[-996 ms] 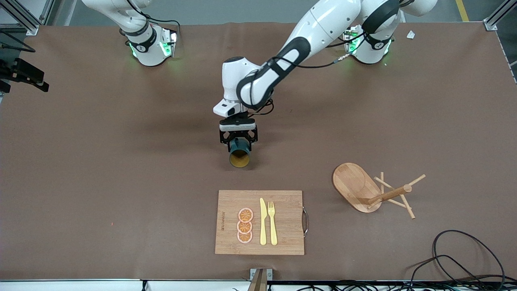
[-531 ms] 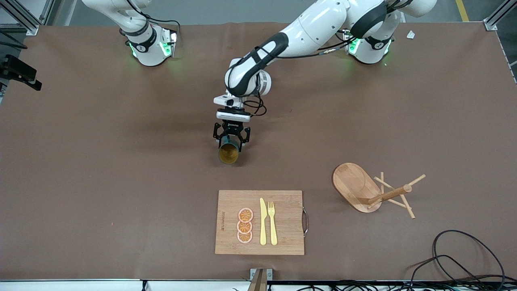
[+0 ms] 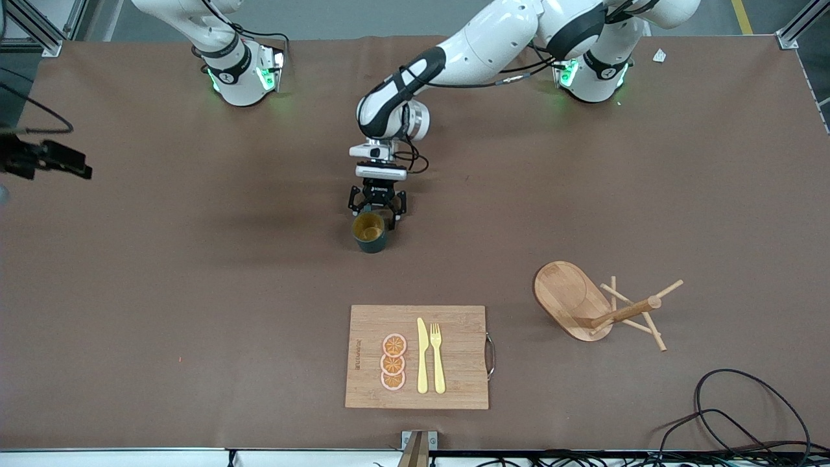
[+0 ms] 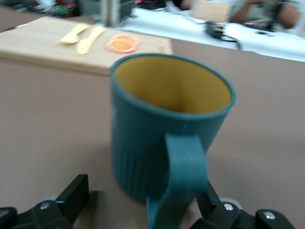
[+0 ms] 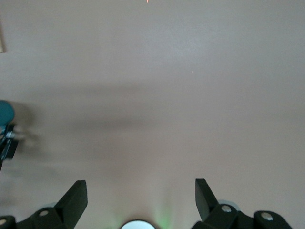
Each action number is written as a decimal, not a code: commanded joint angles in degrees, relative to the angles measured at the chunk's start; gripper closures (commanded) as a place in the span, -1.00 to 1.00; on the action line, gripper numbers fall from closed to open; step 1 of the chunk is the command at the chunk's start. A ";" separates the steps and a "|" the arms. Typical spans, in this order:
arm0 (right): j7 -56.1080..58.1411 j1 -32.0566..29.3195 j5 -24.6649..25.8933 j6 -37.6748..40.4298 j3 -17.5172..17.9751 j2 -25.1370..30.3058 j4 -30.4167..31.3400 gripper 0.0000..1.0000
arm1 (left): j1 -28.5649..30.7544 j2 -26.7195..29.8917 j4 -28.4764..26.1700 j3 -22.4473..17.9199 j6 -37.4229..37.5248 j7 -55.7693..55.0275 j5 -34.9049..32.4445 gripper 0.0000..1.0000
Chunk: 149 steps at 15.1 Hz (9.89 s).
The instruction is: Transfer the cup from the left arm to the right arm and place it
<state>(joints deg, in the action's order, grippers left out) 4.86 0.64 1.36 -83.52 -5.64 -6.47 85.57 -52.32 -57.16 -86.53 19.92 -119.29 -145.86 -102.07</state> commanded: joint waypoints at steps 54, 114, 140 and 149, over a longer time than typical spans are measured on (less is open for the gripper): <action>-14.06 33.75 -17.09 -57.74 0.19 -13.85 34.23 0.93 | 49.86 57.43 -2.50 -17.11 29.12 138.74 100.84 -1.00; 2.35 2.61 -0.21 1.77 -2.97 -5.66 -4.17 -1.00 | 54.60 61.56 -2.94 -12.01 32.98 143.58 103.21 -1.00; 3.05 0.67 1.54 -3.05 -2.62 13.32 10.85 -1.00 | 55.48 62.61 -4.26 -11.57 31.67 144.81 103.21 -1.00; 3.23 1.11 1.46 -1.82 -2.44 13.32 9.09 -1.00 | 55.04 62.35 -4.17 -11.57 31.75 143.84 103.38 -1.00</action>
<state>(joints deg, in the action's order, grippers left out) 8.31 1.38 1.52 -85.38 -8.13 5.52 94.02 2.71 4.99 -90.68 8.21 -87.17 -2.11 0.75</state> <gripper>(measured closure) 0.000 0.000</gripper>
